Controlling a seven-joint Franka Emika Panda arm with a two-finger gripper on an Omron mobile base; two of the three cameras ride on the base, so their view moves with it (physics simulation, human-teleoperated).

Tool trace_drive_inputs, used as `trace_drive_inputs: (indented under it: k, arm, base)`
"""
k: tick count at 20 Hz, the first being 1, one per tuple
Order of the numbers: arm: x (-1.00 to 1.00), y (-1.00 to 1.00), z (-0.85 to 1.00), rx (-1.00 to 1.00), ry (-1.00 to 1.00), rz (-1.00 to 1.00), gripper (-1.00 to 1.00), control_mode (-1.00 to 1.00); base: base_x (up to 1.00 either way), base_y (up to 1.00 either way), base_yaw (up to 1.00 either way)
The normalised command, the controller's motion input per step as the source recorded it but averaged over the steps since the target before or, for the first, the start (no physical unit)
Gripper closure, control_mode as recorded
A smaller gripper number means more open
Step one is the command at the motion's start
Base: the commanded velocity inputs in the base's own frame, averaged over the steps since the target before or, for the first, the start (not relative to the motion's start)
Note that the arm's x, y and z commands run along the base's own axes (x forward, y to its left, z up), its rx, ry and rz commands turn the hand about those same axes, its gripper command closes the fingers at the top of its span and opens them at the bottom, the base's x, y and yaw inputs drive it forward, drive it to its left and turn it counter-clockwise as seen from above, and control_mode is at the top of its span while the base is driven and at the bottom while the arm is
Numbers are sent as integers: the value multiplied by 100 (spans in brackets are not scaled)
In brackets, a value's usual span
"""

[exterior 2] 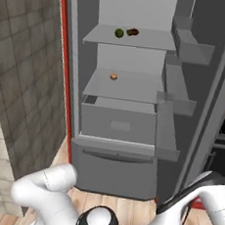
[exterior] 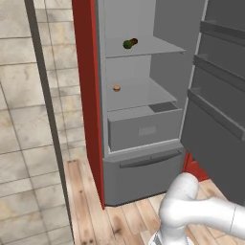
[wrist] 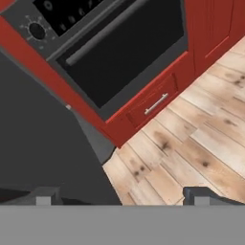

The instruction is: Place the lime in the correct fridge rack based on whether it is a fruit or vegetable. Finally, close the fridge door.

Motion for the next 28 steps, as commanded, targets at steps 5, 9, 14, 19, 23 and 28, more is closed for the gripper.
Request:
trace_drive_inputs:
  k: [5, 9, 14, 19, 23, 28]
  arm:
    - [2, 100, 0, 10, 0, 16, -100, -100]
    - [15, 100, 0, 11, 0, 13, -100, -100]
    - [24, 100, 2, 11, 0, 7, -100, -100]
    - [32, 100, 4, 8, 0, 0, -100, -100]
    - [37, 100, 12, 7, 0, 0, -100, -100]
    - [44, 100, 18, 7, 0, -5, -100, -100]
  base:
    - [0, 0, 0]
    - [0, 0, 0]
    - [0, 0, 0]
    - [0, 0, 0]
    - [0, 0, 0]
    - [0, 0, 0]
